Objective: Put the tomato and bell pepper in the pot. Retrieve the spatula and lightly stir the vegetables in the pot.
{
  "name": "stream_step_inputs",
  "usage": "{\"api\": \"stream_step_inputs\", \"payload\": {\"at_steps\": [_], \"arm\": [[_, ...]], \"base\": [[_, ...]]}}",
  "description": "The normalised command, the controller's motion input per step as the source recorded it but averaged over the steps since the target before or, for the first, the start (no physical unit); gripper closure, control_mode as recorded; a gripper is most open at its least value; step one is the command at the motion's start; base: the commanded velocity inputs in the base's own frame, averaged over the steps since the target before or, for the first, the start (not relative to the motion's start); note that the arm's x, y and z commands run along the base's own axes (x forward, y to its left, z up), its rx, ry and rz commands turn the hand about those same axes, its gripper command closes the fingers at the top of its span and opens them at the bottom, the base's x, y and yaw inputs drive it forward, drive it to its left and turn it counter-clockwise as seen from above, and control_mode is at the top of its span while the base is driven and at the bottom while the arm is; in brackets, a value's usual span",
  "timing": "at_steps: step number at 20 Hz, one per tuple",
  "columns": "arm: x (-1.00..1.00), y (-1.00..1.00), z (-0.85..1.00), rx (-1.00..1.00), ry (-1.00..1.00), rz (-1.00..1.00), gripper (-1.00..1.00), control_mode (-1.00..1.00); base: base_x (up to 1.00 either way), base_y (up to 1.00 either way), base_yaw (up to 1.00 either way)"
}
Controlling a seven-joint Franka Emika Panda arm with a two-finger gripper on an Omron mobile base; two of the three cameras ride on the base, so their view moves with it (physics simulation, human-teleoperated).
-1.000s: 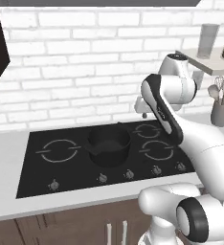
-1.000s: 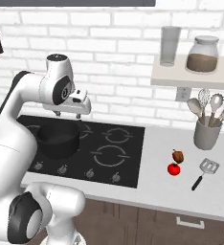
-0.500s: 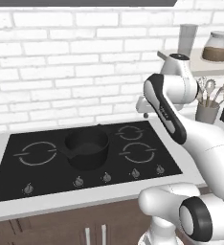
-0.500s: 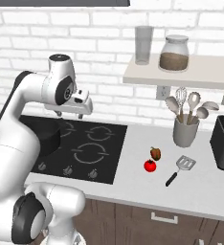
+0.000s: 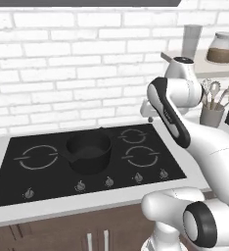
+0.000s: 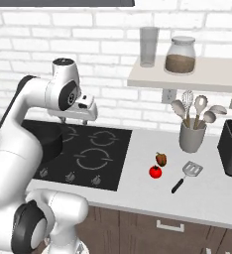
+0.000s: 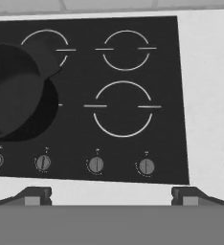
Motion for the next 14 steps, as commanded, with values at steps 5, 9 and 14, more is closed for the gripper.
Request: {"api": "stream_step_inputs", "payload": {"at_steps": [5,9,14], "arm": [[-0.16,-0.44,-0.73,-0.07,0.02,-0.13,-1.0,-1.0],[-0.08,-0.23,-0.75,-0.11,0.0,-0.17,-1.0,-1.0],[0.02,-0.34,-0.56,-0.12,0.12,-0.15,-1.0,-1.0]], "base": [[0.0,0.0,0.0],[0.0,0.0,0.0],[0.0,0.0,0.0]]}}
